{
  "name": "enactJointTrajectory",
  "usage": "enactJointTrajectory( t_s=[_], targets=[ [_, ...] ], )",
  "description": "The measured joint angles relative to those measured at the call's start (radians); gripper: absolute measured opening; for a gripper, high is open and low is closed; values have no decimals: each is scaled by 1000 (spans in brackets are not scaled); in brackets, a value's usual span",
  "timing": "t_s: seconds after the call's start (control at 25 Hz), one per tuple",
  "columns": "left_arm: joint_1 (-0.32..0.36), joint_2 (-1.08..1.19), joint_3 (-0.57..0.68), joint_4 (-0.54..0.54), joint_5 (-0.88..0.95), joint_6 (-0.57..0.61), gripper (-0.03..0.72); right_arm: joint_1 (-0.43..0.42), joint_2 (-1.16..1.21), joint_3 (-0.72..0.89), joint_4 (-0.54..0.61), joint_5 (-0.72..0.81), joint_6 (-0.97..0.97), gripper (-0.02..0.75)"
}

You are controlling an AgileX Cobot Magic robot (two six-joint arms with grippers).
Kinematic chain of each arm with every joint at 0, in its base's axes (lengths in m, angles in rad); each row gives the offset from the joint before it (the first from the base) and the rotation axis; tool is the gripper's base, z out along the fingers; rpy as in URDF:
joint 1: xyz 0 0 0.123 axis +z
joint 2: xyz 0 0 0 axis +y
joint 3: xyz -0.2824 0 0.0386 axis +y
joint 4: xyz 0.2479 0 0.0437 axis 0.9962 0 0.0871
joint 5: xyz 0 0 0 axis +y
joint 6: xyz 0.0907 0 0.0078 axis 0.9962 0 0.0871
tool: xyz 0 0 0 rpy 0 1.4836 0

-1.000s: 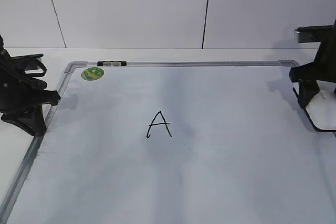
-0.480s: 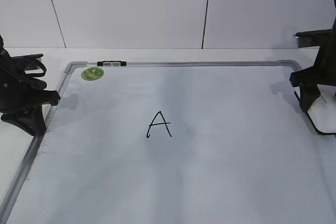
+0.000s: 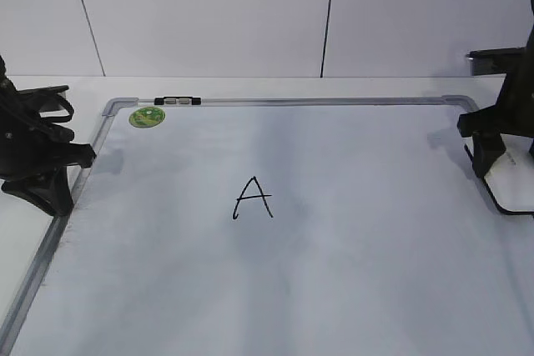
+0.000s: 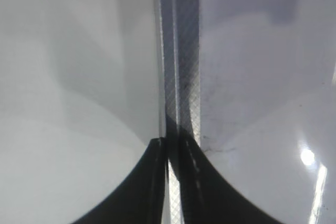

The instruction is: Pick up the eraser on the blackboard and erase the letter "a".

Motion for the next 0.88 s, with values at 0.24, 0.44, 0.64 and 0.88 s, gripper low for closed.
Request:
enactJointTrajectory(
  t_s=[0.24,0.44,0.64,0.88],
  targets=[
    [0,0,0,0,0,0,55,-6,41,0,0,-2,0,538],
    [0,0,0,0,0,0,55,-6,52,2,-26,-19,20,538],
    [0,0,0,0,-3,0,55,-6,56,2,-33,-22,33,538],
    [0,0,0,0,-3,0,55,-6,56,2,-33,-22,36,561]
  ],
)
